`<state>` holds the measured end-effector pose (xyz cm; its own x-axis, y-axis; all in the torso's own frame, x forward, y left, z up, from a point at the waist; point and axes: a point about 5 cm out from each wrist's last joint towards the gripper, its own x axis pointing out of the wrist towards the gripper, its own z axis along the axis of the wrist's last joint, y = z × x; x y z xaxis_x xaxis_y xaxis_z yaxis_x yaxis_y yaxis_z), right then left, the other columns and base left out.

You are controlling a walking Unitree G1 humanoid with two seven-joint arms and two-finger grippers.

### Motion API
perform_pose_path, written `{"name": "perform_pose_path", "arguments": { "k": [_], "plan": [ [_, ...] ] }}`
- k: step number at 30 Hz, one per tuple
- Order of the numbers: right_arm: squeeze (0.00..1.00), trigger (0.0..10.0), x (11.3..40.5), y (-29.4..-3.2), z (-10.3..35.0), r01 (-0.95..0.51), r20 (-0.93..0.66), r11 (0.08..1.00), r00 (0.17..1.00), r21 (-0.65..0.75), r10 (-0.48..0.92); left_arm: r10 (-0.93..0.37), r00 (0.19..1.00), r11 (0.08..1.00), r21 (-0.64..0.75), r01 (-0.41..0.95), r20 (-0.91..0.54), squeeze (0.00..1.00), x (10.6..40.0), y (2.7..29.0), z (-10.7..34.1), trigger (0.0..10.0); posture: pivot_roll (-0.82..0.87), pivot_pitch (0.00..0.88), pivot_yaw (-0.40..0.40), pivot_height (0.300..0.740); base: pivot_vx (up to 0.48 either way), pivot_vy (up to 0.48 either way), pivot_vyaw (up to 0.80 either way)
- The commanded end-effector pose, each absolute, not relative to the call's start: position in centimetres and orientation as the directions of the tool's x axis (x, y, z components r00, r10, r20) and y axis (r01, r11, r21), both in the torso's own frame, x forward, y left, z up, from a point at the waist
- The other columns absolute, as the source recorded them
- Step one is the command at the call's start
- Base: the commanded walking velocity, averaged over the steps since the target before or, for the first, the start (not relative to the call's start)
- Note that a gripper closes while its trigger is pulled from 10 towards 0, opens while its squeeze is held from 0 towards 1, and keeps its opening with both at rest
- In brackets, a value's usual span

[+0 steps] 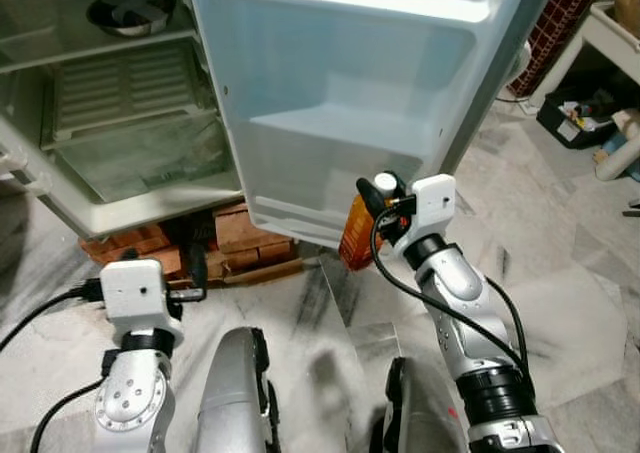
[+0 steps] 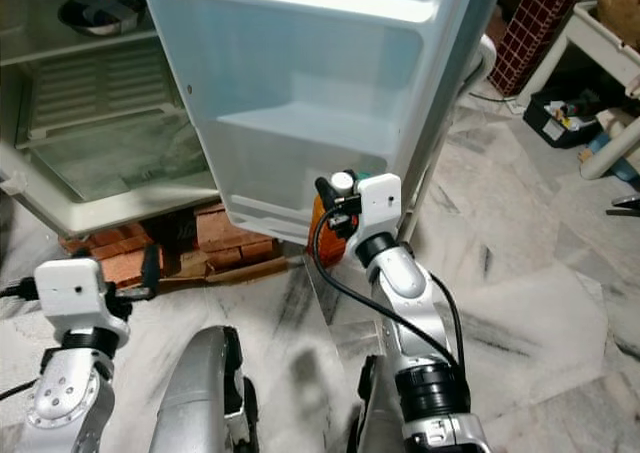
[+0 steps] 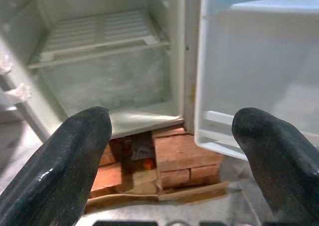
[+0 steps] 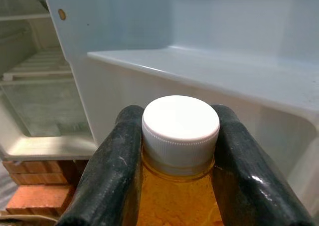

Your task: Restocking fridge

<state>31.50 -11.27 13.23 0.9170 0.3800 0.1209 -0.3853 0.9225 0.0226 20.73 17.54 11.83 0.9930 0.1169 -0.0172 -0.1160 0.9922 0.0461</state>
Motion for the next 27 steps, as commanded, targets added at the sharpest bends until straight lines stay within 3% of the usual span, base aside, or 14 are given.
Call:
{"name": "perform_pose_path", "arguments": {
  "k": [1, 9, 20, 27],
  "plan": [
    [0.00, 10.0, 31.45, -11.04, 13.54, -0.393, 0.143, 0.919, 0.911, 0.023, 0.386, 0.112, 0.993, 0.993, 0.048, -0.110, -0.030, 0.00, 20.63, 17.69, 11.68, 10.0, 0.07, 0.186, 0.004, 0.619, 0.352, 0.000, 0.00],
    [0.00, 10.0, 31.19, -10.40, 13.43, -0.434, 0.145, 0.901, 0.891, -0.001, 0.430, 0.117, 0.993, 0.992, 0.044, -0.115, -0.035, 0.00, 20.57, 17.85, 11.58, 10.0, 0.07, 0.187, -0.001, 0.619, 0.355, 0.000, 0.00],
    [0.00, 10.0, 31.31, -10.34, 13.54, -0.440, 0.150, 0.898, 0.888, 0.007, 0.434, 0.117, 0.993, 0.992, 0.042, -0.115, -0.034, 0.00, 20.69, 17.64, 11.56, 10.0, 0.07, 0.186, -0.001, 0.619, 0.351, 0.000, 0.63],
    [0.00, 10.0, 31.24, -10.35, 13.34, -0.450, 0.144, 0.893, 0.885, 0.021, 0.442, 0.118, 0.993, 0.992, 0.040, -0.117, -0.027, 0.00, 20.76, 17.47, 11.62, 10.0, 0.07, 0.186, -0.001, 0.619, 0.000, 0.000, 0.00]
  ]
}}
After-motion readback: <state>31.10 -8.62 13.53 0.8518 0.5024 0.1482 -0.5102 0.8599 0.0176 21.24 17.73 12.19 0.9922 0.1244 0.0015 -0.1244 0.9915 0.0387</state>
